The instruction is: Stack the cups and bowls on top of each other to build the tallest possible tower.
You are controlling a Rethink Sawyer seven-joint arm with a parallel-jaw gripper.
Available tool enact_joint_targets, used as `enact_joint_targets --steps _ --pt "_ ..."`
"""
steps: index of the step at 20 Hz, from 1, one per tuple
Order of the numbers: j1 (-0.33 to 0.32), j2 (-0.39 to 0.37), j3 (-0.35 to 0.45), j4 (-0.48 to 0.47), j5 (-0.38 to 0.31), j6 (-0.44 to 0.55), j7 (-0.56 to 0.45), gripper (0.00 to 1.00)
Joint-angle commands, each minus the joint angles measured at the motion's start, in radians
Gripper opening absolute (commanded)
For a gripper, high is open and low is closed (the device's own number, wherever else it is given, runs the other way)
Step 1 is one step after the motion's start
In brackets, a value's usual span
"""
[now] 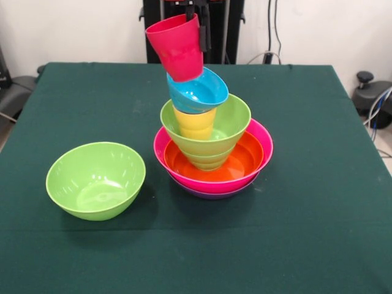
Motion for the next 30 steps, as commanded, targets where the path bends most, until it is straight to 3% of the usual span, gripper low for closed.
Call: enact_joint_targets --steps 1,13,30 --pt "0.046 -0.027 -0.045 0.073 -0.043 0.019 0.002 0.0" --pt "0.022 -0.023 -0.039 0.108 -0.055 -0.023 -0.014 0.0" --pt "0.043 0.004 -0.069 0.115 -0.096 -0.07 0.001 0.0"
